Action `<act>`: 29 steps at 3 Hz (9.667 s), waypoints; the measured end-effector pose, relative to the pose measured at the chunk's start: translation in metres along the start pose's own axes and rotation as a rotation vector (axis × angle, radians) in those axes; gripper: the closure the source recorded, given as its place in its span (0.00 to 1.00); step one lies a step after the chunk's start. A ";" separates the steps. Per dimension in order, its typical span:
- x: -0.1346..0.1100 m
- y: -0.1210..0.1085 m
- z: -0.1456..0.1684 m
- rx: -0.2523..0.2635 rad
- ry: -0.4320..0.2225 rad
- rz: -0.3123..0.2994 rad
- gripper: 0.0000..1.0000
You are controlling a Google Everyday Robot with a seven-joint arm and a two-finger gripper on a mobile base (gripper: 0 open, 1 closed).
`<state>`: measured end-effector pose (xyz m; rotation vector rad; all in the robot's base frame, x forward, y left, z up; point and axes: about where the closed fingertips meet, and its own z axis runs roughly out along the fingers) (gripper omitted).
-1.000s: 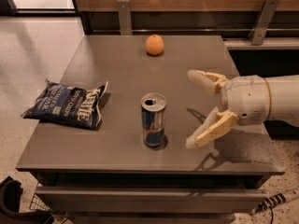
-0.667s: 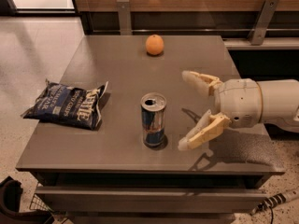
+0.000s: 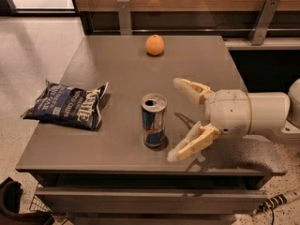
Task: Move redbull can near orange
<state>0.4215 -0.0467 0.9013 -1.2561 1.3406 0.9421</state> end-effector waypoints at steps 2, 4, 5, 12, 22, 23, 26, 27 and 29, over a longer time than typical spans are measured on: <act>0.007 0.015 0.028 -0.065 0.047 -0.010 0.00; 0.005 0.017 0.033 -0.078 0.051 -0.015 0.34; 0.004 0.018 0.035 -0.082 0.052 -0.017 0.58; -0.049 -0.172 0.026 0.049 0.117 0.056 1.00; 0.043 -0.342 -0.052 0.421 0.050 0.061 1.00; 0.049 -0.335 -0.048 0.428 0.052 0.056 1.00; 0.053 -0.334 -0.038 0.409 0.049 0.073 0.52; 0.053 -0.334 -0.035 0.404 0.048 0.074 0.28; 0.053 -0.334 -0.030 0.396 0.047 0.074 0.00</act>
Offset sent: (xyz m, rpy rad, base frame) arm -0.0116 0.0372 -0.0183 -0.0709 0.0161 0.0890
